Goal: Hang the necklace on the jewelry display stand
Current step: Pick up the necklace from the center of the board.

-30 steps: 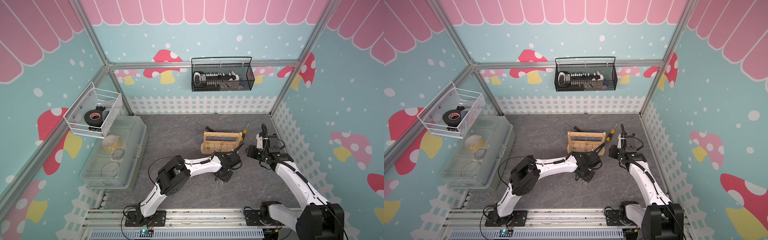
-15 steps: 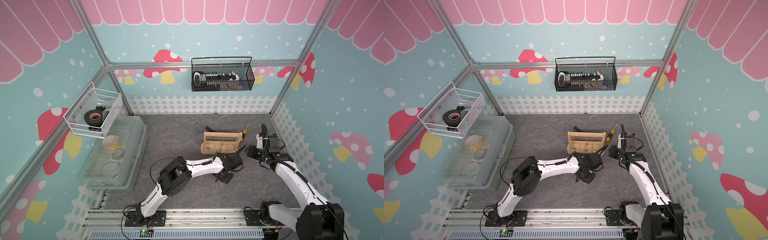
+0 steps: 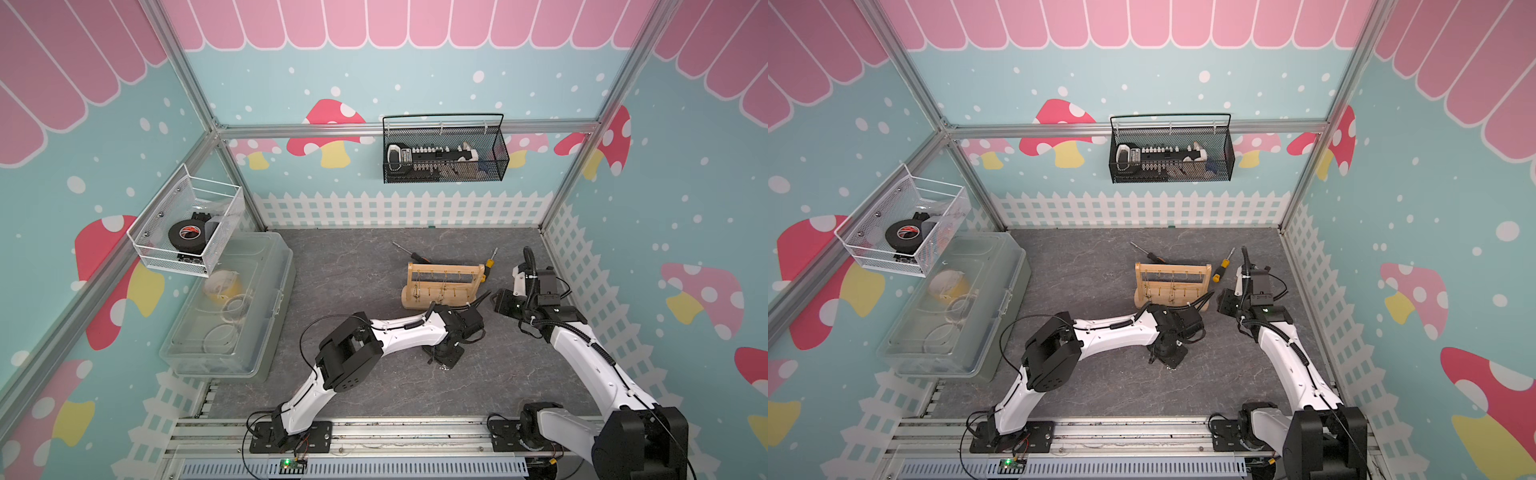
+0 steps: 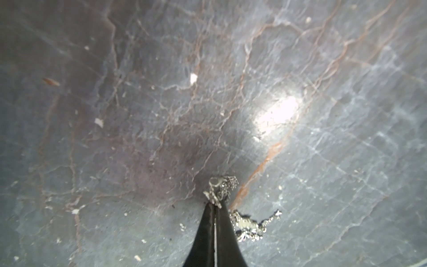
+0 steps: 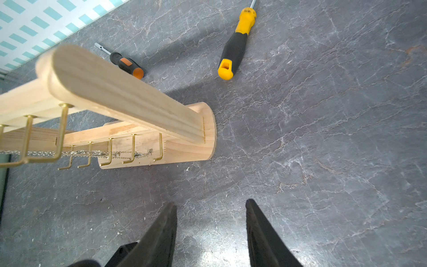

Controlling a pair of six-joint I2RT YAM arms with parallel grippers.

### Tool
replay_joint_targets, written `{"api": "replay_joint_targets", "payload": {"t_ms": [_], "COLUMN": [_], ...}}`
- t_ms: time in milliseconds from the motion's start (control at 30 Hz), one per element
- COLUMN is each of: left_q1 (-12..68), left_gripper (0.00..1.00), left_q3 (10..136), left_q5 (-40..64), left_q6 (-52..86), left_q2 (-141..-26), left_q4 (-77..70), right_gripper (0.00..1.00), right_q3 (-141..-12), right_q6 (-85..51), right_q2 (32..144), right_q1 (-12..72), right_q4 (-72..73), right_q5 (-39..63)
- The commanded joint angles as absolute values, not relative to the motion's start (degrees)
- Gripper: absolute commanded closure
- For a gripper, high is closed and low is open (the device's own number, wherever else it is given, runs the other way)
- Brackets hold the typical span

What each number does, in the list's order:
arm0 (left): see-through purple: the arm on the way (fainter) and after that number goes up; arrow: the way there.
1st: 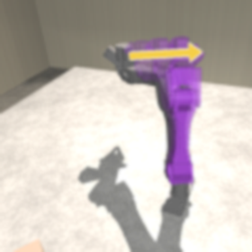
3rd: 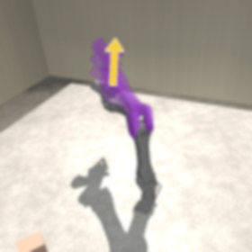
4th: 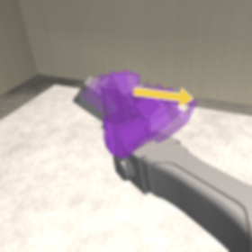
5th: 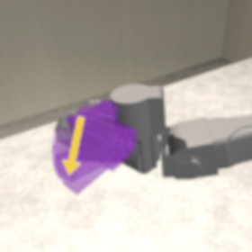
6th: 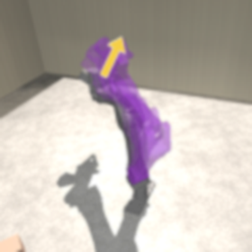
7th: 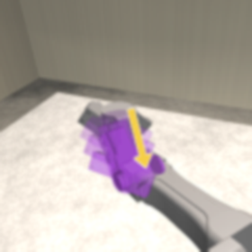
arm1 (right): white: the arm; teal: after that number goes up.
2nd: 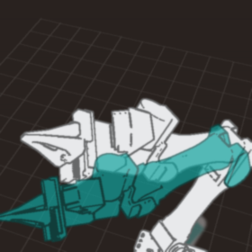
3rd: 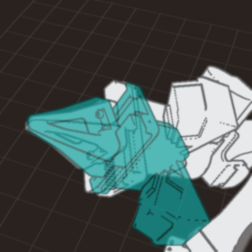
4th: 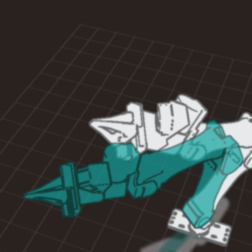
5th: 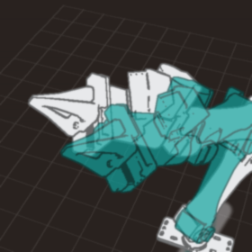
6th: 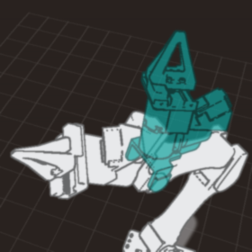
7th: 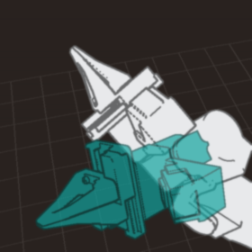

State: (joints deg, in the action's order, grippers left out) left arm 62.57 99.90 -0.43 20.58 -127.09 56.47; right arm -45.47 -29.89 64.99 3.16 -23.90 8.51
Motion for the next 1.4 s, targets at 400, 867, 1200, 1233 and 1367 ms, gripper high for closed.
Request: {"api": "replay_joint_targets", "payload": {"t_ms": [400,867,1200,1233,1367], "left_q1": [61.34,60.40,55.98,55.52,54.11], "left_gripper": [1.00,1.00,1.00,1.00,1.00], "left_q3": [99.24,94.93,95.24,95.63,97.88], "left_q5": [-1.89,-6.07,-5.33,-4.83,-3.30], "left_q6": [23.32,26.50,25.20,24.70,23.33], "left_q2": [-120.14,-108.45,-97.21,-96.42,-94.59], "left_q4": [53.34,47.54,47.52,47.70,50.02], "right_gripper": [0.51,0.51,0.50,0.50,0.48], "right_q3": [-44.51,-43.37,-34.16,-33.45,-31.97], "right_q6": [-30.76,-29.90,-30.79,-30.79,-30.25], "right_q2": [65.29,64.57,60.46,60.30,60.19], "right_q1": [3.69,8.13,13.22,14.34,16.52], "right_q4": [-22.61,-20.98,1.95,4.91,14.02], "right_q5": [9.47,15.30,31.42,32.43,38.75]}}
